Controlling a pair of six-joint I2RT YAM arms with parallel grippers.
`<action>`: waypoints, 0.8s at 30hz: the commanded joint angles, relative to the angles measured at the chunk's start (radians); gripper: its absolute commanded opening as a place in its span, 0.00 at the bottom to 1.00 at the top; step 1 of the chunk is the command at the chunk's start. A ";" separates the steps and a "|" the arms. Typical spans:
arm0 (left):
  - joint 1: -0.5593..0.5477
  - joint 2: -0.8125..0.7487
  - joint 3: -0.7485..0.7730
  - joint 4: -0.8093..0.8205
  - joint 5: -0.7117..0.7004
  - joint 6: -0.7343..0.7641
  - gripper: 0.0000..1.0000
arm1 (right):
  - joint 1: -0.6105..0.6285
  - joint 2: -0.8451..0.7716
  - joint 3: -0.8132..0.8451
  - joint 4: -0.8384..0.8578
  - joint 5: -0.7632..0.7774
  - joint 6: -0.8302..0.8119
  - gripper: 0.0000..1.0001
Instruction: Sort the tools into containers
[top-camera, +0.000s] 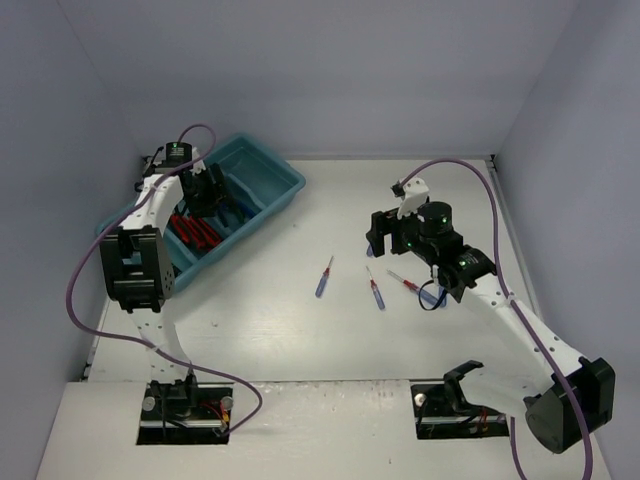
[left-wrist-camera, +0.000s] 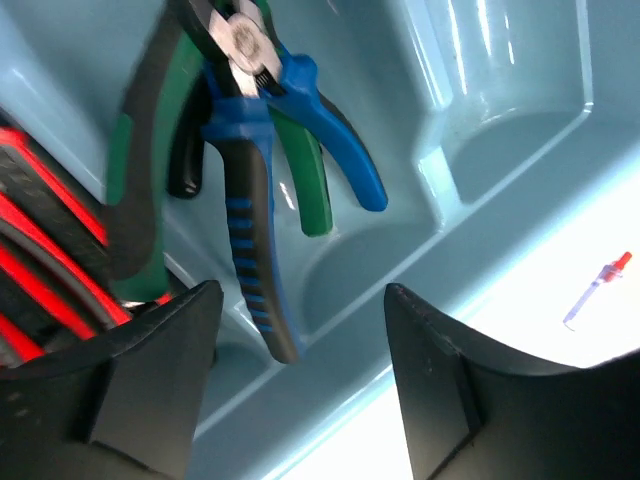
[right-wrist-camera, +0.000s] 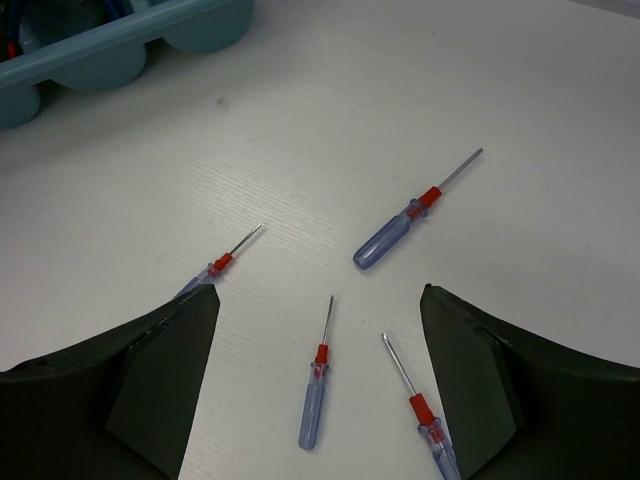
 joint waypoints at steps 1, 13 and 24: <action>0.000 -0.099 -0.002 0.036 -0.006 0.023 0.68 | -0.009 -0.007 0.006 0.049 0.014 -0.005 0.79; -0.244 -0.423 -0.134 -0.038 -0.132 0.169 0.71 | -0.014 -0.055 0.013 0.028 0.135 0.027 0.79; -0.690 -0.325 -0.231 -0.035 -0.283 0.082 0.70 | -0.030 -0.144 -0.040 -0.012 0.229 0.089 0.79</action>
